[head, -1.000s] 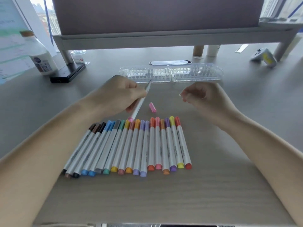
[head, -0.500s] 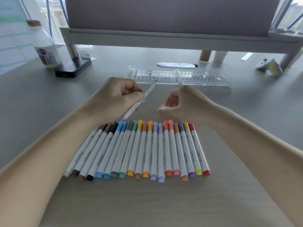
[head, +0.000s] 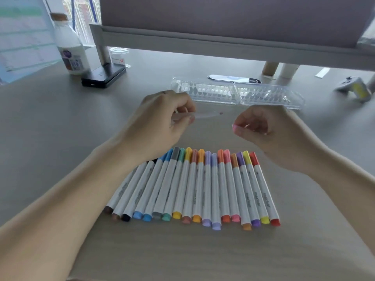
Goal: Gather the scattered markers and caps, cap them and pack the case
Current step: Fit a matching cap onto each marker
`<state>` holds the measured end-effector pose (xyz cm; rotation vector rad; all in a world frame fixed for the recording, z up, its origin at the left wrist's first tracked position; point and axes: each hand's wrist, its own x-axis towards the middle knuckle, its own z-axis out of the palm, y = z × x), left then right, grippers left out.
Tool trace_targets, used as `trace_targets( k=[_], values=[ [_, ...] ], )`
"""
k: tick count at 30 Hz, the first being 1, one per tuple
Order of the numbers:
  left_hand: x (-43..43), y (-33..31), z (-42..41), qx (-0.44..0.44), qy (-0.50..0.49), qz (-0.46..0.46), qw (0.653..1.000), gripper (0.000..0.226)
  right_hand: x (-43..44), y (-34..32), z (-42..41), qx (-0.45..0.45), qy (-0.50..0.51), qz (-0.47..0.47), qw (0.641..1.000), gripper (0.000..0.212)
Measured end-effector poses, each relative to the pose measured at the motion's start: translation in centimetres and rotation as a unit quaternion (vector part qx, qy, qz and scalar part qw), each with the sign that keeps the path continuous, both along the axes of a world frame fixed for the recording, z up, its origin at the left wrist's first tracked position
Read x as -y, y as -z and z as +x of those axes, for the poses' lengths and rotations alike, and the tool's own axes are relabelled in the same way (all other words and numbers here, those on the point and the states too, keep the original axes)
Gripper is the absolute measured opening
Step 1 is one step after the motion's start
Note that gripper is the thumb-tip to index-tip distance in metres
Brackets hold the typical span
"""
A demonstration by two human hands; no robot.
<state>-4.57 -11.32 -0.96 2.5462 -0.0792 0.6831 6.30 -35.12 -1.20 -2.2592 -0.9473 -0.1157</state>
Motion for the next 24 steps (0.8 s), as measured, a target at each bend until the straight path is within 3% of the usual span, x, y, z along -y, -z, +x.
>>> trace_targets(
  k=[6,17,24],
  values=[
    [0.6,-0.2,-0.2,-0.005,0.029,0.039,0.999,0.007,0.9,0.7,-0.4,-0.079,-0.042,0.108,0.990,0.011],
    [1.0,0.0,-0.3,-0.016,0.044,0.050,0.998,0.005,-0.4,0.8,-1.2,-0.106,-0.069,0.141,0.982,0.011],
    [1.5,-0.2,-0.5,-0.022,0.071,0.000,0.997,0.007,-0.7,0.5,-2.0,-0.132,-0.063,0.192,0.971,0.015]
  ],
)
